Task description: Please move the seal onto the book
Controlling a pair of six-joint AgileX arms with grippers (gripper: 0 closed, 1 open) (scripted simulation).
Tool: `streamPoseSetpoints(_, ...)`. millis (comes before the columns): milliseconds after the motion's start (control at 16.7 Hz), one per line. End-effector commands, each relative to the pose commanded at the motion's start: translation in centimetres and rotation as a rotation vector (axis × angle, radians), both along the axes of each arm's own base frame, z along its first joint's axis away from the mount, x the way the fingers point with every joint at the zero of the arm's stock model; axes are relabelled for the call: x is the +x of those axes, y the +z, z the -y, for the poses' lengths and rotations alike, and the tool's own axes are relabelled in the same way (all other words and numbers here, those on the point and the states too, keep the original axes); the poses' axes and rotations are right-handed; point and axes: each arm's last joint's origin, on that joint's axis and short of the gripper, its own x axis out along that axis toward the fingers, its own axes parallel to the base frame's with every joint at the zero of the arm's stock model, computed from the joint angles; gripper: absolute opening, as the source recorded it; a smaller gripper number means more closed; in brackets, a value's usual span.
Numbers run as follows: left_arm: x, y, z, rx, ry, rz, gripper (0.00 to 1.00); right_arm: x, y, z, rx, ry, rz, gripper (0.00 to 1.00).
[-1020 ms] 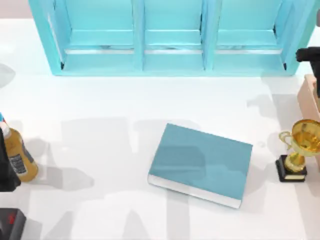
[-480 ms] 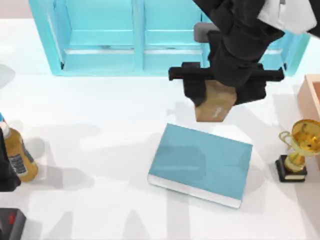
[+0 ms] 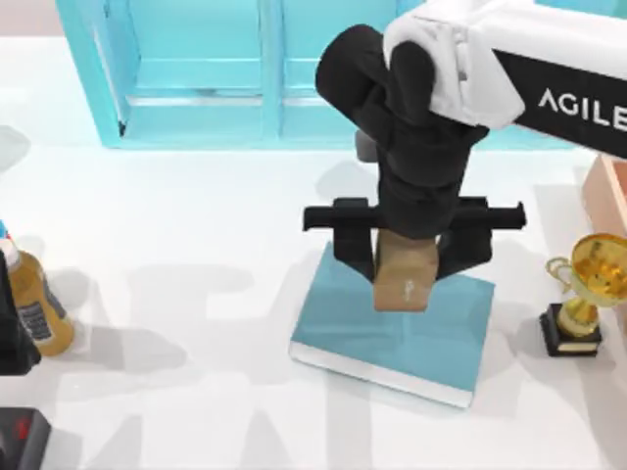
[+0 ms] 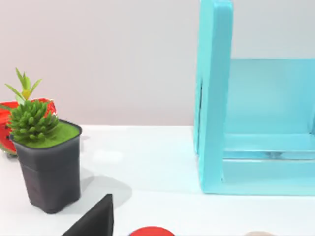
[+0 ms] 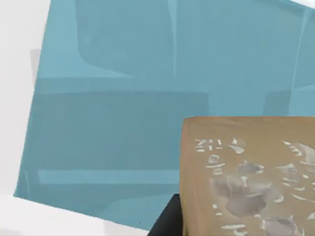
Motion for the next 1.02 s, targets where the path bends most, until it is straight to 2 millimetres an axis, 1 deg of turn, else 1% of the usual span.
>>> streamPoseSetpoints(600,0.0,0.0,0.0,0.0,0.0,0.0,1.0,0.0,0.5,0.0,0.0,0.0,0.0,0.0)
streamPoseSetpoints(1020,0.0,0.0,0.0,0.0,0.0,0.0,1.0,0.0,0.5,0.0,0.0,0.0,0.0,0.53)
